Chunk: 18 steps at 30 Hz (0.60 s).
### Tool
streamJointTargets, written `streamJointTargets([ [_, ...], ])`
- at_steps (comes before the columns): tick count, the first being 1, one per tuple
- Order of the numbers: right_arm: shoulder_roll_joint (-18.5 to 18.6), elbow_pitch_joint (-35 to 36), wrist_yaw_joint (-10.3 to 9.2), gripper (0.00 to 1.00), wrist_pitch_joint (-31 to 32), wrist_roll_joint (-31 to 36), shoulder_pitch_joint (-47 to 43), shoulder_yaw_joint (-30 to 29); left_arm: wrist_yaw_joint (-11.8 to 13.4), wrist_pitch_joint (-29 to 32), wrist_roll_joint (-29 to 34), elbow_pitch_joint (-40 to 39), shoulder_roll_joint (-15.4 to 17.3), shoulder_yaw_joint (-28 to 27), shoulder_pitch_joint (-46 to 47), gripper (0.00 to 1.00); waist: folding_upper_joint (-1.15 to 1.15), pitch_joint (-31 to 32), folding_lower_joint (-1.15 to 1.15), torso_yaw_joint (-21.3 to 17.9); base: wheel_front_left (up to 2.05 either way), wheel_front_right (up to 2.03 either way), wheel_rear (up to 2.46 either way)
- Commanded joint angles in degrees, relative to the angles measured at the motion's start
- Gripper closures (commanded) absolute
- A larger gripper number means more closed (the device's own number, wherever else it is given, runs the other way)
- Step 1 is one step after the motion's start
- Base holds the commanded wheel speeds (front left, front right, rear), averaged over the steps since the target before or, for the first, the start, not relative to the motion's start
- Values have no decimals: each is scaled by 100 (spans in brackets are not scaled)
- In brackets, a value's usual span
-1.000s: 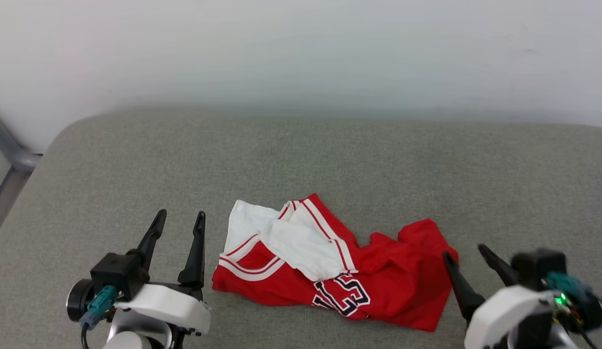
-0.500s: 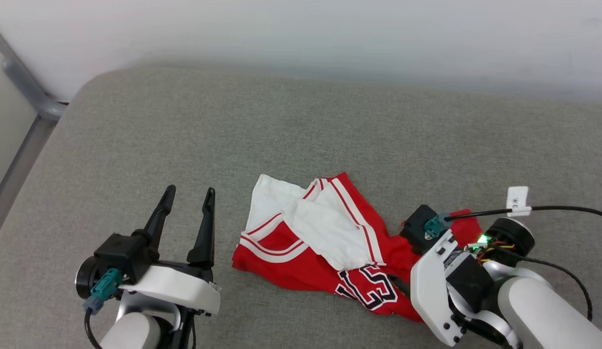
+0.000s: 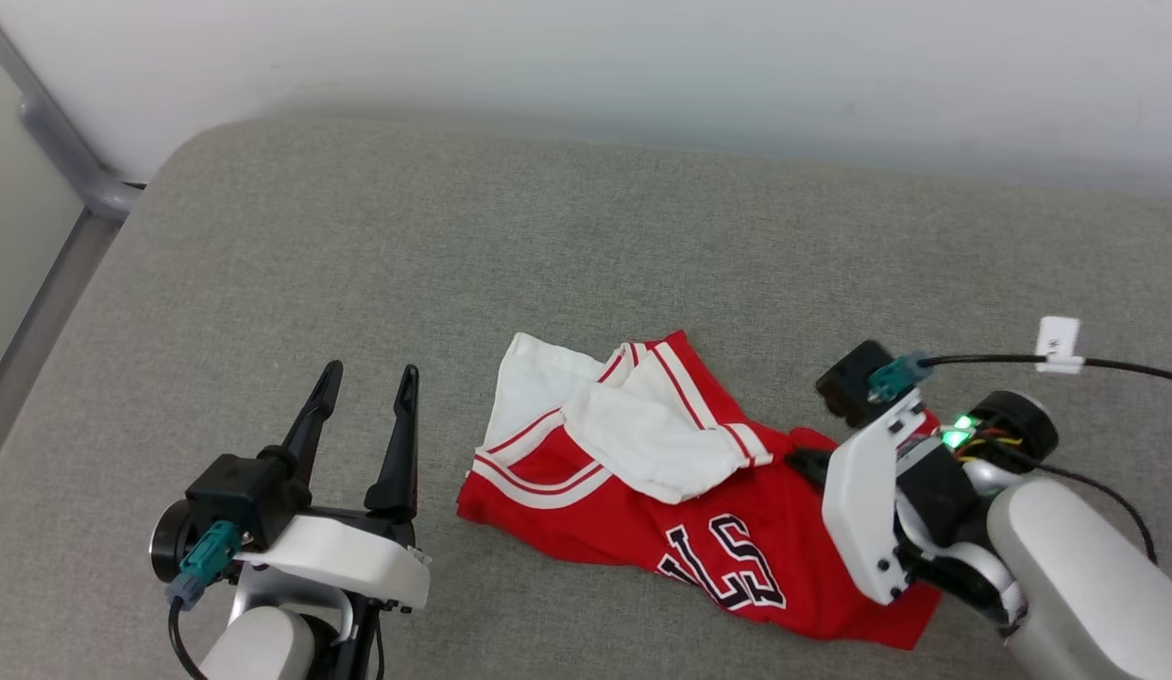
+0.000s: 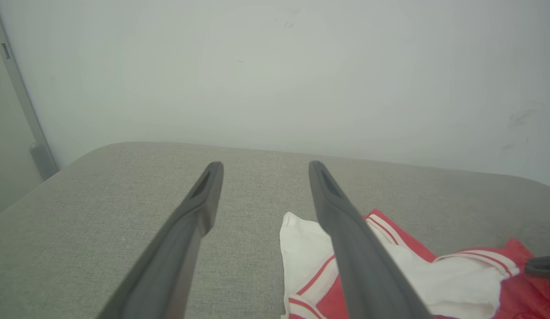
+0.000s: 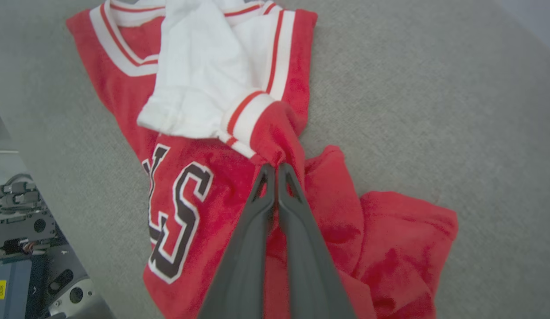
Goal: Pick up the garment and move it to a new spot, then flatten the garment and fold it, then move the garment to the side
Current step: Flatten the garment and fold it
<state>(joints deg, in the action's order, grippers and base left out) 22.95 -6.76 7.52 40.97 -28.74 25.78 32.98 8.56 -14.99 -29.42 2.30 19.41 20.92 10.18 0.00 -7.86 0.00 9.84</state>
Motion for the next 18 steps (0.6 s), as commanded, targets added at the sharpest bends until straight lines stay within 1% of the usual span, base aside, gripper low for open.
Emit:
streamJointTargets([
  [1, -102, -46, -6, 100, -200, 67, -62, -296, -21, -26, 41, 21, -1, -14, -57, 0, 0, 77, 0, -90, 0, 0, 0],
  [2, -331, -223, -7, 100, -512, 161, -300, -1117, -28, -21, 54, 49, 17, -27, -114, 0, 0, 167, 0, -191, 0, 0, 0],
  [3, -331, -223, -7, 100, -512, 161, -300, -1117, -28, -21, 54, 49, 17, -27, -114, 0, 0, 167, 0, -191, 0, 0, 0],
  [4, -427, -264, -6, 100, -597, 176, -397, -1412, -33, -20, 54, 48, 15, -12, -131, 0, 0, 191, 0, -215, 0, 0, 0],
  [9, -925, -448, -6, 100, -985, 359, -1153, -3156, -8, -5, 31, 62, 46, -12, -209, 0, 0, 302, 0, -358, 0, 0, 0],
  [14, -1606, -445, -5, 100, -1130, 479, -2089, -4766, 17, 34, -7, 67, 83, -2, -277, 0, 0, 353, 0, -466, 0, 0, 0],
  [16, -1783, -447, -5, 100, -1142, 567, -2454, -5260, 14, 50, -15, 77, 98, 8, -300, 0, 0, 376, 0, -490, 0, 0, 0],
  [18, -1928, -472, -5, 100, -1134, 567, -2766, -5535, 24, 55, -28, 89, 100, 14, -317, 0, 0, 400, 0, -512, 0, 0, 0],
])
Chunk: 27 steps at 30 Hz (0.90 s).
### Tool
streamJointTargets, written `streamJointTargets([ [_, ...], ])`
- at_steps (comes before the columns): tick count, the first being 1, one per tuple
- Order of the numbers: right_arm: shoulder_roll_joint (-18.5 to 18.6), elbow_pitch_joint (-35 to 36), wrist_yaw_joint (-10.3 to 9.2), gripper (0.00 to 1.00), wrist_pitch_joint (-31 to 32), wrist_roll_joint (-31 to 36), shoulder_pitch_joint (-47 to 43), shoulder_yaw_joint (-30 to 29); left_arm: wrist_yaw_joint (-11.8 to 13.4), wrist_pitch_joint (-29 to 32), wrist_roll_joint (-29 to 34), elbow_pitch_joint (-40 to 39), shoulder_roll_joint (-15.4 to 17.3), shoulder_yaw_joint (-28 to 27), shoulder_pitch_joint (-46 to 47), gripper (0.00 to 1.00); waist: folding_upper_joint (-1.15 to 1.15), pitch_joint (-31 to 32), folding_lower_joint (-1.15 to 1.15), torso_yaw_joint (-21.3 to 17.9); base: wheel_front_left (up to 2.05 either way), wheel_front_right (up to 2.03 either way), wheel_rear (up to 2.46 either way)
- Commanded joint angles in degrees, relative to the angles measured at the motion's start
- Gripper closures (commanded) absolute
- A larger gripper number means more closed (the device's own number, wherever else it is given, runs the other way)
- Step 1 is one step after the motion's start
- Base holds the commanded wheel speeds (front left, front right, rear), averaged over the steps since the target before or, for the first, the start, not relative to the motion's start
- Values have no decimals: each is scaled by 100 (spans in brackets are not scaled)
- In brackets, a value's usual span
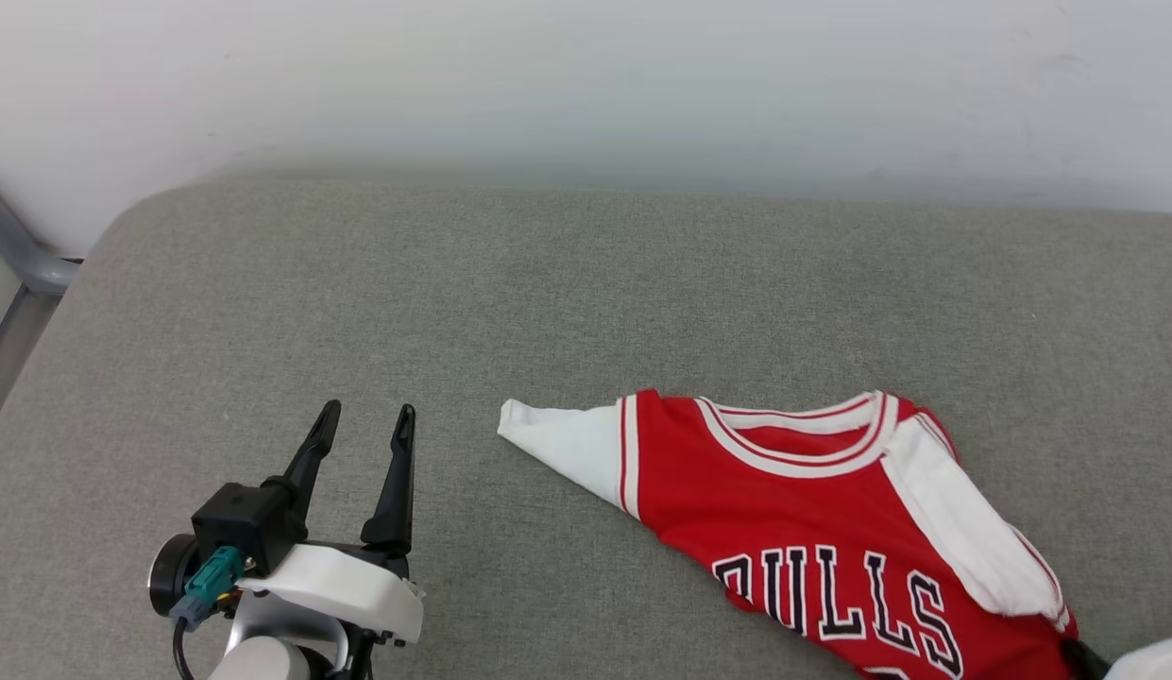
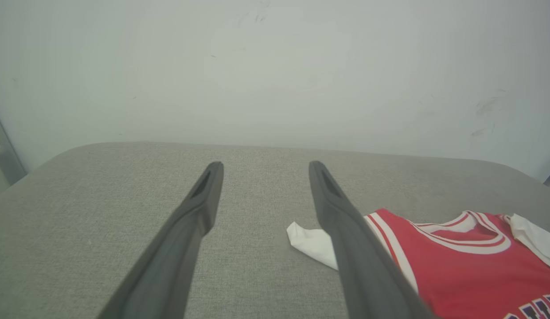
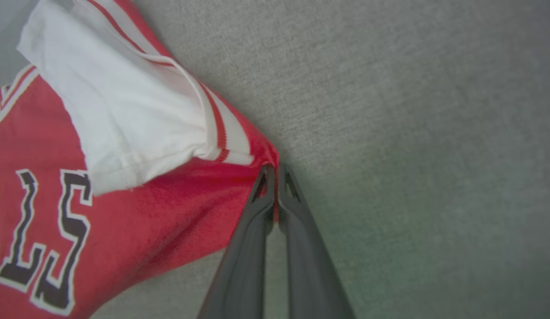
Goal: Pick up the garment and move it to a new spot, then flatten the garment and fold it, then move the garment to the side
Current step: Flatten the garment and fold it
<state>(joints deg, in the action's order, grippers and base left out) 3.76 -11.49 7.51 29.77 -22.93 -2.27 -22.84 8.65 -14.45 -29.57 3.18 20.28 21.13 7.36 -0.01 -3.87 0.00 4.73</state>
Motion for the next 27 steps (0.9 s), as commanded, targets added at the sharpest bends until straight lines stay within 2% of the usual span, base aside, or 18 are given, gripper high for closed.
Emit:
streamJointTargets([
  [1, -47, -2, -4, 100, -47, 19, -82, -17, 22, 16, -18, 4, 15, 1, -44, 0, 1, 11, 0, -4, 0, 0, 0],
  [3, -77, -1, -4, 65, -86, -51, -286, -65, 32, 28, -31, 11, 22, 4, -71, 0, 1, 33, 0, -12, 0, 0, 0],
  [4, -85, -5, -4, 36, -147, -112, -382, -29, 38, 33, -31, 18, 22, 14, -85, 0, 1, 47, 0, -12, 0, 0, 0],
  [5, -88, -2, -4, 0, -300, -163, -430, 12, 44, 39, -25, 29, 23, 16, -104, 0, 1, 71, 0, -18, 0, 0, 0],
  [11, -91, 259, -4, 0, -1445, -59, -561, 532, 67, 57, -64, 58, 24, 57, -197, 0, 1, 225, 0, -18, 0, 0, 0],
  [16, -90, 805, -4, 0, -1768, 275, -687, 894, 102, 101, -70, 36, 45, 95, -276, 0, 1, 353, 0, -16, 0, 0, 0],
  [21, -26, 1324, -4, 0, -1283, 661, -481, 1307, 144, 124, -69, -8, 65, 109, -312, 0, 1, 383, 0, -21, 0, 0, 0],
  [27, 589, 1167, -4, 0, 20, 649, 249, 1978, 99, 125, -53, -83, 53, 141, -129, 0, 1, 142, 0, 64, 0, 0, 0],
])
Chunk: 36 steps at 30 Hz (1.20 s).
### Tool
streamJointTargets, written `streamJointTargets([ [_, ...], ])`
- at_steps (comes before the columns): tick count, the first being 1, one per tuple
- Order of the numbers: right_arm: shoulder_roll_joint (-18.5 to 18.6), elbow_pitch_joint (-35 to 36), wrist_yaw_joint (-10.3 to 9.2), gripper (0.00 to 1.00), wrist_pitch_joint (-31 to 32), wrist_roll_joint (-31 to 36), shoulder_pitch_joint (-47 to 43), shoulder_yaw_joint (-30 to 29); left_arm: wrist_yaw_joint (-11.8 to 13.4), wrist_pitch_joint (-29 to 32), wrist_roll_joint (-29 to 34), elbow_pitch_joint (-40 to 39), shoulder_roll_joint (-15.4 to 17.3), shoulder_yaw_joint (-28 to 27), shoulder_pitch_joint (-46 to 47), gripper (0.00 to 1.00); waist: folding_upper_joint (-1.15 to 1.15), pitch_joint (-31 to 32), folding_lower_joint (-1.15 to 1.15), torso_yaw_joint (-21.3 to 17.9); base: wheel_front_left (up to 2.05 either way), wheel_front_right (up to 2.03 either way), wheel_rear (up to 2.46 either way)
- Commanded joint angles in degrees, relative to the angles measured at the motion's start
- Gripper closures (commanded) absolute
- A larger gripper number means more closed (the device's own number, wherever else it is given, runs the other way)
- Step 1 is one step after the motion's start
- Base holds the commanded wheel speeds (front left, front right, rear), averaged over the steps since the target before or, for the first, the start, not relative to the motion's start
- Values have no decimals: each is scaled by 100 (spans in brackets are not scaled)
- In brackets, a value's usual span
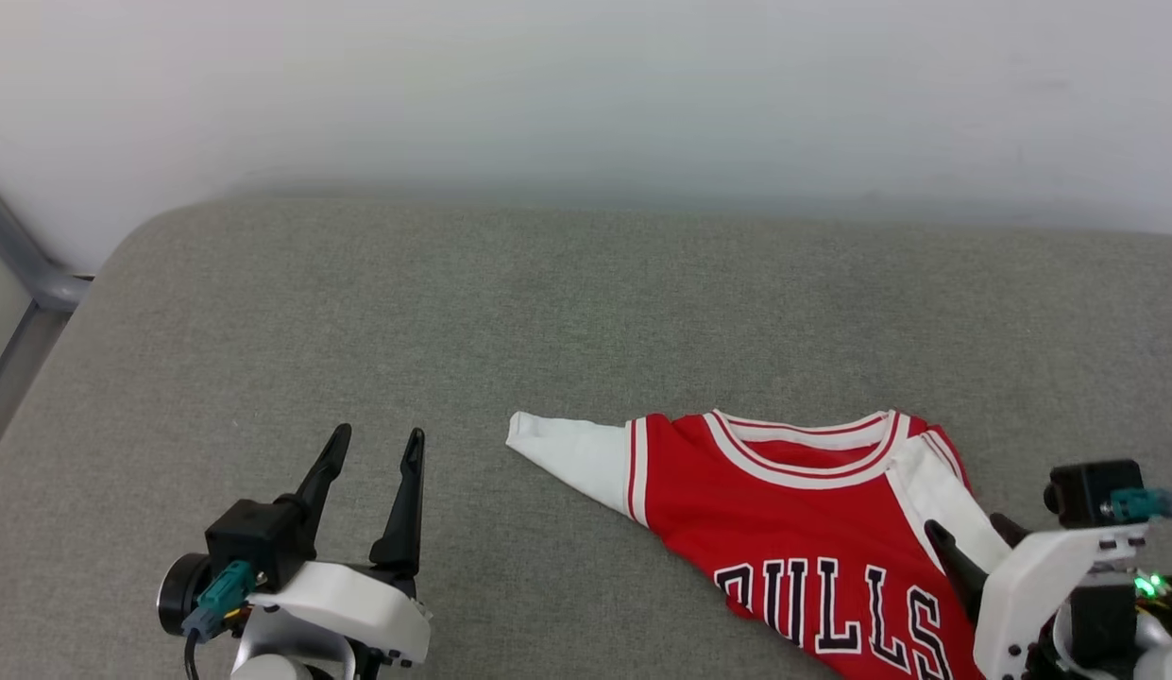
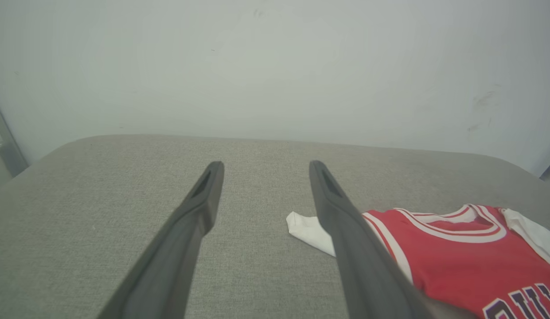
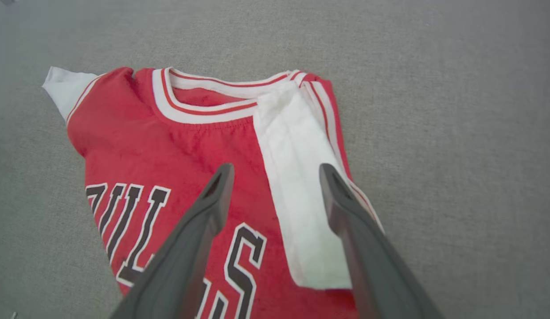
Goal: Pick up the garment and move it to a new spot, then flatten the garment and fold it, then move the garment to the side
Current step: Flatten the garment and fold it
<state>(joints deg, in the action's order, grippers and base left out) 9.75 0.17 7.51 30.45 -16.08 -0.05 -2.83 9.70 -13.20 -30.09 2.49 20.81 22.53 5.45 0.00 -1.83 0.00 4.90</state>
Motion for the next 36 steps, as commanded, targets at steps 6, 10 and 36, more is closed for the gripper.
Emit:
streamJointTargets([
  [6, 562, -429, -4, 0, 801, -120, 801, 534, -93, -59, 17, 11, -44, 2, 272, 0, 0, -424, 0, 235, 0, 0, 0],
  [10, 747, -784, -4, 0, 1081, -162, 1107, 795, -132, -101, 21, 55, -75, -19, 368, 0, 0, -604, 0, 312, 0, 0, 0],
  [36, -26, -1434, -4, 91, -61, 6, 650, -2220, -165, -182, 30, 252, -113, -166, 385, 0, 0, -635, 0, 120, 0, 0, 0],
])
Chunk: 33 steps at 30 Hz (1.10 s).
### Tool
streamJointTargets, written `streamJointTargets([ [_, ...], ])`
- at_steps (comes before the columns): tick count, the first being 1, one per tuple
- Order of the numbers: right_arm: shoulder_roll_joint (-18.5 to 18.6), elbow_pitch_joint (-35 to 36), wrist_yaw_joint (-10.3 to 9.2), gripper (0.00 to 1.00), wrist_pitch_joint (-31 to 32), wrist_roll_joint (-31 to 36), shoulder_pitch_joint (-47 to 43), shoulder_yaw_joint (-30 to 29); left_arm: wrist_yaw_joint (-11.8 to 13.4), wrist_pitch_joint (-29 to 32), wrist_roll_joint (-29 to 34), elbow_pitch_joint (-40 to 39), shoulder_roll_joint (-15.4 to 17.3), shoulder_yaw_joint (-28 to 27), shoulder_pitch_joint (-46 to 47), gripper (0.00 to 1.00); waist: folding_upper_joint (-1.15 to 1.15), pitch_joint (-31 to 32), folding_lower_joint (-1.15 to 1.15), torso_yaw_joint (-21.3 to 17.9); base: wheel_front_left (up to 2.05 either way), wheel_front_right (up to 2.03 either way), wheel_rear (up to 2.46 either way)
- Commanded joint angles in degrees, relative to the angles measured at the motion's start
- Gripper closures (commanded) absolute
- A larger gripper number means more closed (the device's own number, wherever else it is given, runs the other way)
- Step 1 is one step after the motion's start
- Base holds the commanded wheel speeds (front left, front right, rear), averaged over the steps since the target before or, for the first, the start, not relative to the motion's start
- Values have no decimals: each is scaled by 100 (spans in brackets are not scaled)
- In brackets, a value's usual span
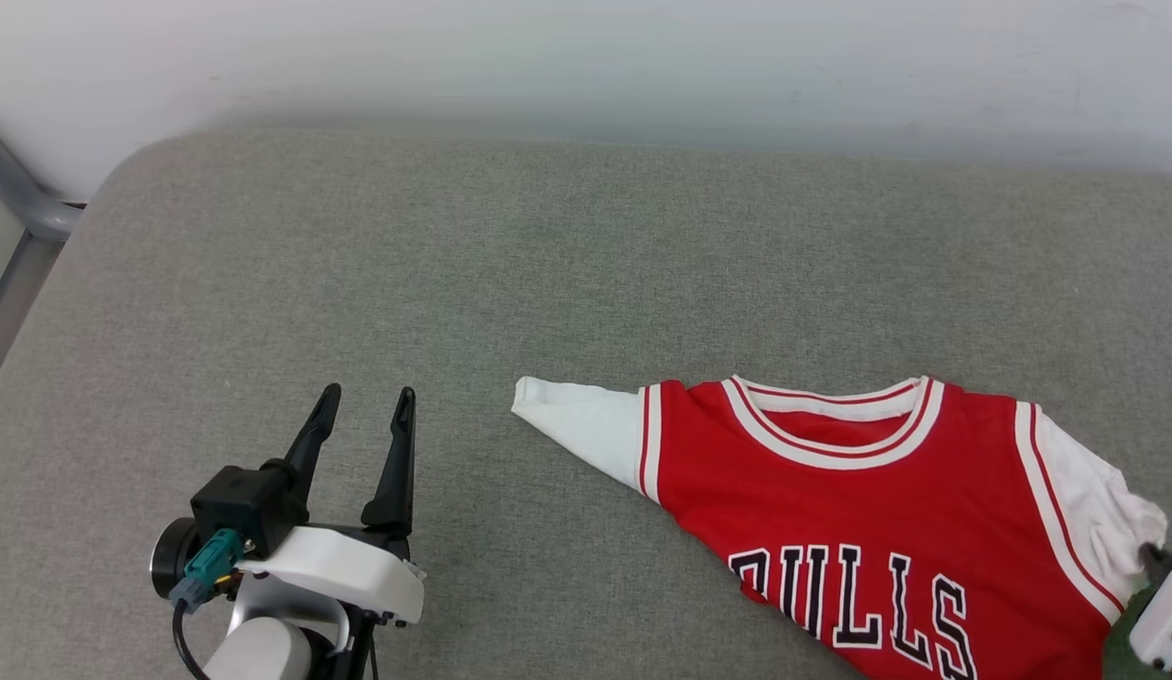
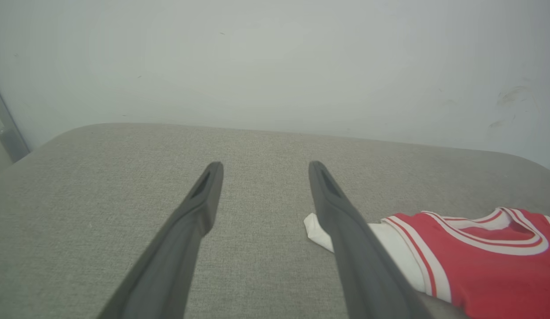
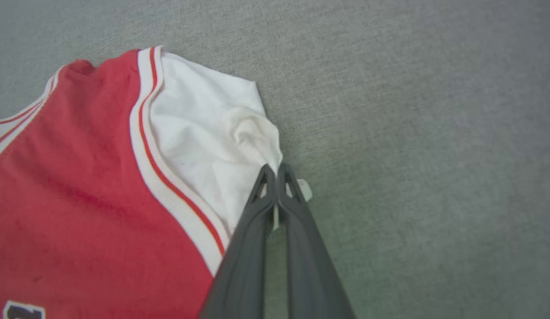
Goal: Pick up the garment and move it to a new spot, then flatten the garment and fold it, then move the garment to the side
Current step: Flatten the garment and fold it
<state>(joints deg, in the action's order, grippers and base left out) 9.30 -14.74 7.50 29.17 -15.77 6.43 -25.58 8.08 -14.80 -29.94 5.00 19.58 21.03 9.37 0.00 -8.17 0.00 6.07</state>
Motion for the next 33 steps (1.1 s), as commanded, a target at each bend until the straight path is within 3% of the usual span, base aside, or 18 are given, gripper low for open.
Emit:
streamJointTargets([
  [1, -36, -5, -2, 60, -42, -39, -41, 9, 3, -22, 12, 2, 16, -19, -8, 0, 0, -1, 0, -4, 0, 0, 0],
  [2, -123, -113, -3, 0, -283, -71, -51, -41, 16, -23, 9, 5, 33, -24, -15, 0, 0, 1, 0, -19, 0, 0, 0],
  [10, -360, 30, -3, 0, -1604, 51, 34, -132, 63, 27, -20, 31, 83, -19, -103, 0, 0, 168, 0, -91, 0, 0, 0],
  [18, -519, 682, -3, 0, -2792, 484, -246, 520, 137, 94, -35, 59, 115, 22, -244, 0, 0, 501, 0, -121, 0, 0, 0],
  [26, -629, 1411, -3, 0, -2977, 526, -818, 1357, 199, 269, -115, 96, 224, 3, -408, 0, 0, 724, 0, -191, 0, 0, 0],
  [33, -642, 1978, -3, 0, -2829, 353, -1208, 1854, -111, 842, -409, 339, 349, 55, -54, 0, 0, 695, 0, -370, 0, 0, 0],
])
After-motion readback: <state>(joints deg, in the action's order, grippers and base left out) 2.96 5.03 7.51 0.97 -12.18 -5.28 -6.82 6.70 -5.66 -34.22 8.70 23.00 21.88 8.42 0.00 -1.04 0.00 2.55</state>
